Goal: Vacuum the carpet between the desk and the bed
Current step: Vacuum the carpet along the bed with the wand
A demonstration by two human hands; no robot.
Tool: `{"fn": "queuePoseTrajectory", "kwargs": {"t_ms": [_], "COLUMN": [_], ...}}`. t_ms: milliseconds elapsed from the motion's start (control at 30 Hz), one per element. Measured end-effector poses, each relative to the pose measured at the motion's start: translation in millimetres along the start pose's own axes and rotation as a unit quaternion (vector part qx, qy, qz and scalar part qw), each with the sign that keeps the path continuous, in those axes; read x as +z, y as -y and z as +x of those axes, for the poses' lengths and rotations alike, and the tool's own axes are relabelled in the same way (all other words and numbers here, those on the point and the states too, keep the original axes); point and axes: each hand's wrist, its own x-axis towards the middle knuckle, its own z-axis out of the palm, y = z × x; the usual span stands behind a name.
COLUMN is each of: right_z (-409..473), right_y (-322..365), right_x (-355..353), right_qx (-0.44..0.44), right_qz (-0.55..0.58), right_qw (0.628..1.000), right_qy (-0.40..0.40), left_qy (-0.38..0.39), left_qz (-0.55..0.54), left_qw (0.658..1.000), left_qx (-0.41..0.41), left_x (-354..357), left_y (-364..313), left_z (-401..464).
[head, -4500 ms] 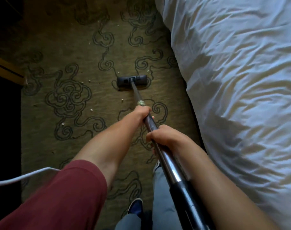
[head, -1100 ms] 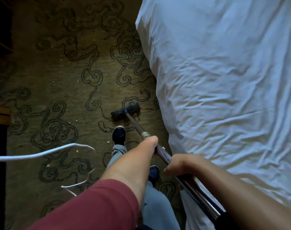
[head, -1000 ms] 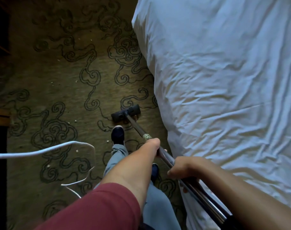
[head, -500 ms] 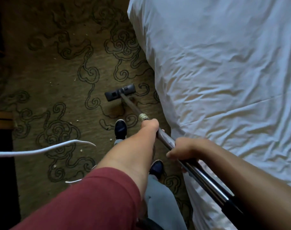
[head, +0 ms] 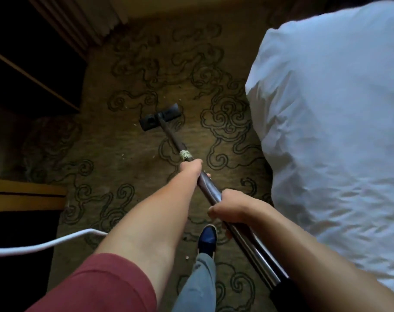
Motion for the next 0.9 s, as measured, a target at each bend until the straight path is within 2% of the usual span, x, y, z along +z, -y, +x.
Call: {"fn": "queuePoseTrajectory", "kwargs": {"t_ms": [200,233,367,467,600,733,800,900], "right_z": [105,117,167,194,221,227,219,197], "right_y": [116,126,167,182,175,145,120,80], "right_x": [-48,-58,-90,-97,-85,-66,-59,-51], "right_qx": [-0.029,-0.037,-0.043,-0.046,-0.044,0.009,0.036,0.049], "right_qz": [0.071,0.072,0.07,0.074,0.131,0.192,0.194,0.187], "right_qw": [0.996,0.995,0.993,0.994,0.99,0.981,0.98,0.981], "right_qy": [-0.049,-0.061,-0.08,-0.066,-0.034,0.006,0.008,-0.012], "left_qy": [0.04,0.055,0.084,0.119,0.081,0.077,0.08,0.1], "left_qz": [-0.113,-0.123,-0.043,-0.072,-0.054,0.034,0.072,0.069], "left_qw": [0.993,0.991,0.995,0.99,0.995,0.995,0.993,0.993], "left_qx": [0.022,0.025,0.045,0.017,0.036,0.051,0.04,-0.002], "left_x": [-21,-19,-20,-29,-34,-31,-27,-17], "left_y": [-121,-131,-144,-140,-136,-113,-101,-83], "left_z": [71,73,94,112,134,138,131,113]}}
